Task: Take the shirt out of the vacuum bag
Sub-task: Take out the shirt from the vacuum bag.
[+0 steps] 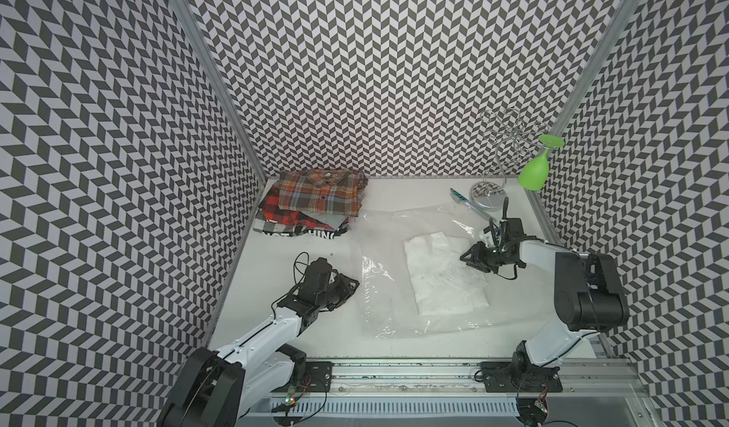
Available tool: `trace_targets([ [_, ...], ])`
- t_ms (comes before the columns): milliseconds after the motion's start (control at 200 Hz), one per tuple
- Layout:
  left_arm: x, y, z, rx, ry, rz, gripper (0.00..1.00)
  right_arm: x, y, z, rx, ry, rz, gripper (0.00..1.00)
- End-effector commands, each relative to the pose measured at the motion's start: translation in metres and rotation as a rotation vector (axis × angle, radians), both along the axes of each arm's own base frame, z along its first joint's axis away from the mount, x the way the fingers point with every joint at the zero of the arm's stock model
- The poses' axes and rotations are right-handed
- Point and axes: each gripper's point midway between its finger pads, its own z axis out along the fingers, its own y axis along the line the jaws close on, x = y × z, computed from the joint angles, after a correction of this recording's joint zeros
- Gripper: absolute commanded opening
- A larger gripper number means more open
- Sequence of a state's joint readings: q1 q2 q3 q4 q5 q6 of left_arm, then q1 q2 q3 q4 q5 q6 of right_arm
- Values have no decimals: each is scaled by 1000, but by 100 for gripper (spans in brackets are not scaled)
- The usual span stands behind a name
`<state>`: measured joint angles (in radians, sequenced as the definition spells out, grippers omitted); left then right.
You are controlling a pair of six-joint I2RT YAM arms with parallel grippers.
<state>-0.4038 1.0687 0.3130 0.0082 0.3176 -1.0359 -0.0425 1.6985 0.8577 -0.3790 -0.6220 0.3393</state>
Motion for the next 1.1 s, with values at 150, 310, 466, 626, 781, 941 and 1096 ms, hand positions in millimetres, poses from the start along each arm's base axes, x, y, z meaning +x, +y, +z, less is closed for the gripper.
trace_targets([
  [150, 34, -32, 44, -90, -157, -113, 26, -5, -5, -15, -38, 31, -3, 36],
  [310, 34, -53, 28, -109, -116, -222, 30, -8, -4, -20, -30, 42, -2, 36],
  [466, 36, -79, 18, -122, -98, -288, 34, -8, -4, -20, -27, 43, -2, 36],
  [626, 45, -97, 25, -135, -123, -310, 41, -10, -4, -21, -31, 44, 0, 36],
  [781, 47, -115, 19, -159, -109, -346, 47, -11, -3, -23, -20, 49, 0, 36],
  [941, 48, -134, 20, -181, -125, -393, 60, -12, -3, -24, -20, 49, 1, 36],
  [1096, 45, -145, 2, -183, -73, -418, 61, -12, -2, -25, -16, 47, 3, 36],
])
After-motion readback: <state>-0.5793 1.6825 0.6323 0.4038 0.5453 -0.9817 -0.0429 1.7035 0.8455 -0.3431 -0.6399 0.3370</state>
